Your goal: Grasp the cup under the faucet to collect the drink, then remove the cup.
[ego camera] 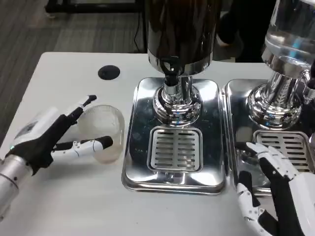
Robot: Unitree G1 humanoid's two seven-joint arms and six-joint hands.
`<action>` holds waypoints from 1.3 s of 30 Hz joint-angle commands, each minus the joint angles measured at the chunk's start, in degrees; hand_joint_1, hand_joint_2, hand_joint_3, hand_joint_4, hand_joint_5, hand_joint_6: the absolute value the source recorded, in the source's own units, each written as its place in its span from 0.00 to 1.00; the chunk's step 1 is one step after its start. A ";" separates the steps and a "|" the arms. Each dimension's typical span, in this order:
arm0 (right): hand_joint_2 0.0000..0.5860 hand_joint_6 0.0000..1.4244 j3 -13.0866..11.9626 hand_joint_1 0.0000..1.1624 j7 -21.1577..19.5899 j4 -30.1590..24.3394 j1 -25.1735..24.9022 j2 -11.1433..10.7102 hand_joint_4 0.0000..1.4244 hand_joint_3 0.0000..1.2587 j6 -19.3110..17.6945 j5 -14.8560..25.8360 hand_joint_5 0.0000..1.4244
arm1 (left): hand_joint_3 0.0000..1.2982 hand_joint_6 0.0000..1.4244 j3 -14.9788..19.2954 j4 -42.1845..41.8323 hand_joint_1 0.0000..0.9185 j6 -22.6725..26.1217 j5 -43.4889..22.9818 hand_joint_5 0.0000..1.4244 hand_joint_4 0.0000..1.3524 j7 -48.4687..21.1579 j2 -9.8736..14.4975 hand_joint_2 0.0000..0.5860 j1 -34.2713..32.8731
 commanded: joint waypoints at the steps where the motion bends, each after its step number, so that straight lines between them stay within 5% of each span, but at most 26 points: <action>1: 0.90 0.24 0.01 0.30 -0.16 -0.80 0.56 0.07 0.16 0.24 -0.75 1.19 0.14 | 0.13 0.25 0.64 1.05 0.22 -1.60 -0.64 0.20 0.12 1.60 -0.80 0.16 0.43; 8: 0.90 0.26 0.20 0.30 0.25 -0.98 0.54 0.07 0.16 0.24 -0.50 1.80 0.14 | 0.17 0.33 -0.51 1.74 0.21 -1.02 0.91 0.28 0.16 2.06 -0.30 0.18 -0.15; 15: 0.90 0.26 0.42 0.30 0.51 -1.33 0.86 0.01 0.16 0.24 -0.23 1.97 0.15 | 0.00 0.20 -0.86 2.23 0.18 -1.15 0.72 0.21 0.04 -0.02 -0.10 0.13 -0.05; 20: 0.90 0.26 0.43 0.30 0.81 -1.58 1.13 0.11 0.16 0.24 -0.11 2.13 0.15 | 0.00 0.13 -1.02 2.32 0.10 -1.19 0.83 0.11 0.00 -0.86 0.32 0.05 0.05; 39: 0.90 0.27 0.52 0.30 1.65 -1.41 0.50 0.24 0.16 0.25 -0.18 2.89 0.15 | 0.00 0.13 -0.55 3.37 0.11 1.49 -1.55 0.09 0.00 -4.76 -0.46 0.04 0.15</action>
